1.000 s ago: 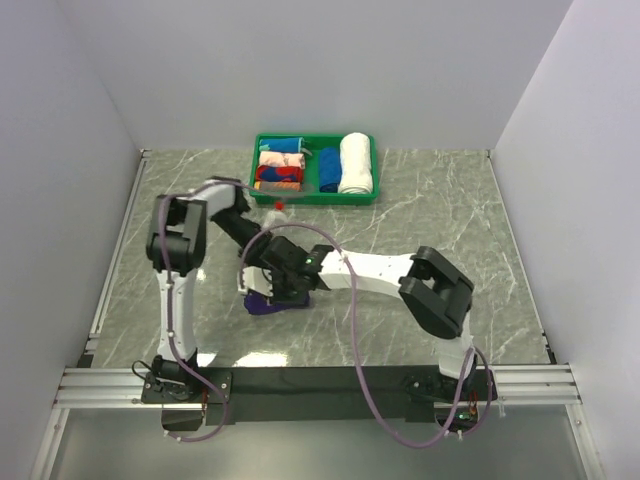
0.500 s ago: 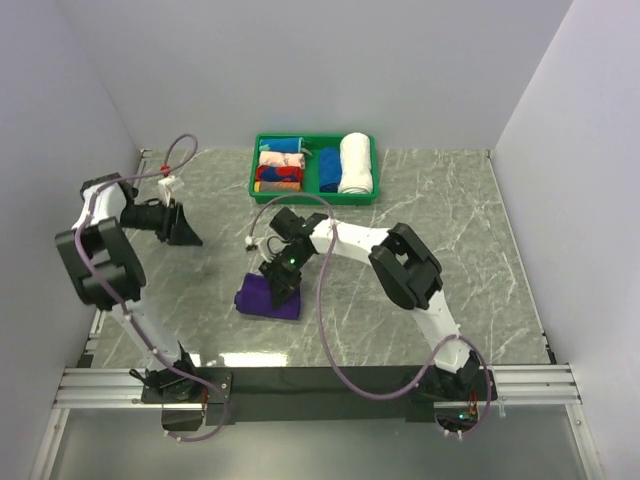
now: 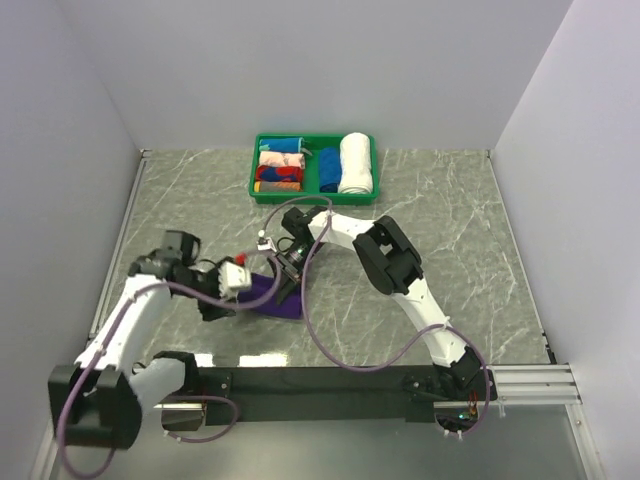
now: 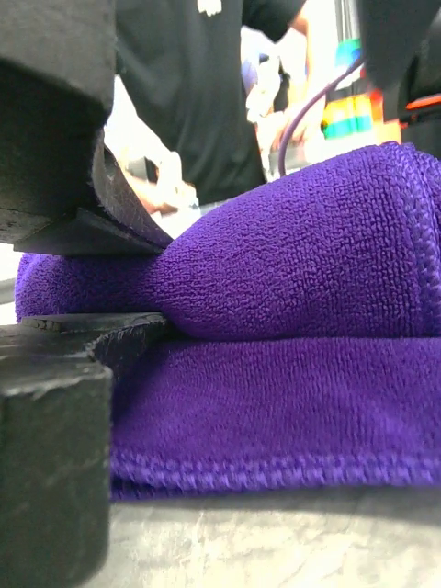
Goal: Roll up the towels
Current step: Roll the towel
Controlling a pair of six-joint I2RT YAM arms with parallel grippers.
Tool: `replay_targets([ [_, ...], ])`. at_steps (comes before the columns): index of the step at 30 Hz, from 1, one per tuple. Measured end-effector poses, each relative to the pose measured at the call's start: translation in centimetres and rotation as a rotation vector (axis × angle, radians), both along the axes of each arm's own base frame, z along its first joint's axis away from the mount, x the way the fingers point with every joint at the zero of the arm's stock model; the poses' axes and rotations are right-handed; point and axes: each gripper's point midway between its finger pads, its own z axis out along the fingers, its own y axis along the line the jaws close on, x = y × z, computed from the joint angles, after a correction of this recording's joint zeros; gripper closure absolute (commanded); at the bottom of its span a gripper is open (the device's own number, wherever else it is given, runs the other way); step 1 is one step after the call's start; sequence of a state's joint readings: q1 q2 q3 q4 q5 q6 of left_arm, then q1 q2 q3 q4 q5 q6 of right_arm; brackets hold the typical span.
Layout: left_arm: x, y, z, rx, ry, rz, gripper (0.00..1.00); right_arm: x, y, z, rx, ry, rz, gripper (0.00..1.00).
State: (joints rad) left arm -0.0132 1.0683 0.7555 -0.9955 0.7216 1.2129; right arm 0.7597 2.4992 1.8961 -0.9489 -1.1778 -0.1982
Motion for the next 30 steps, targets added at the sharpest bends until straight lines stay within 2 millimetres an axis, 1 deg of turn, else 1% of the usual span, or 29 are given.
replay_targets([
  [2, -0.7, -1.5, -0.8, 0.026, -0.057, -0.088, 0.29, -0.1, -0.1, 0.0, -0.006, 0.031, -0.005, 1.00],
  [4, -0.9, -2.8, -1.4, 0.047, -0.108, -0.152, 0.29, -0.4, -0.4, 0.0, -0.021, 0.051, -0.006, 1.00],
  [5, -0.8, -3.4, -1.7, 0.054, -0.133, -0.176, 0.29, -0.5, -0.5, 0.0, -0.027, 0.057, -0.006, 1.00],
  [10, 0.5, -5.4, -2.4, 0.062, -0.220, -0.212, 0.28, -0.9, -0.9, -0.2, -0.056, 0.091, -0.005, 1.00],
  [14, 0.4, -7.5, -3.1, 0.059, -0.261, -0.292, 0.30, -1.1, -1.0, -0.2, -0.067, 0.123, -0.006, 1.00],
  [16, -0.1, -8.2, -4.1, 0.069, -0.254, -0.330, 0.33, -1.3, -1.1, -0.2, -0.069, 0.137, -0.006, 1.00],
  [18, -0.4, -8.5, -5.1, 0.089, -0.229, -0.354, 0.40, -1.3, -1.2, -0.2, -0.072, 0.141, -0.005, 1.00],
  [19, -0.4, -8.7, -5.7, 0.099, -0.218, -0.363, 0.45, -1.3, -1.3, -0.2, -0.075, 0.143, -0.005, 1.00],
  [20, -0.2, -8.8, -6.2, 0.112, -0.215, -0.370, 0.59, -1.4, -1.3, -0.2, -0.078, 0.144, -0.005, 0.97],
  [22, 0.1, -8.9, -6.6, 0.123, -0.201, -0.369, 0.71, -1.3, -1.4, -0.3, -0.084, 0.141, -0.007, 0.89],
  [23, 0.2, -8.9, -6.6, 0.126, -0.193, -0.369, 0.79, -1.2, -1.5, -0.3, -0.086, 0.142, -0.009, 0.81],
  [25, 0.2, -9.0, -6.6, 0.129, -0.179, -0.365, 0.85, -0.9, -1.6, -0.3, -0.092, 0.143, -0.018, 0.71],
  [26, 0.2, -9.0, -6.5, 0.131, -0.169, -0.364, 0.90, -0.8, -1.7, -0.3, -0.094, 0.141, -0.022, 0.66],
  [27, 0.2, -9.0, -6.5, 0.133, -0.160, -0.363, 0.92, -0.7, -1.8, -0.3, -0.098, 0.134, -0.022, 0.64],
  [29, 0.2, -9.1, -6.4, 0.137, -0.140, -0.364, 0.96, -0.4, -1.9, -0.1, -0.108, 0.096, -0.021, 0.54],
  [30, 0.2, -9.1, -6.4, 0.137, -0.128, -0.365, 0.97, -0.2, -2.1, 0.0, -0.118, 0.065, -0.019, 0.51],
])
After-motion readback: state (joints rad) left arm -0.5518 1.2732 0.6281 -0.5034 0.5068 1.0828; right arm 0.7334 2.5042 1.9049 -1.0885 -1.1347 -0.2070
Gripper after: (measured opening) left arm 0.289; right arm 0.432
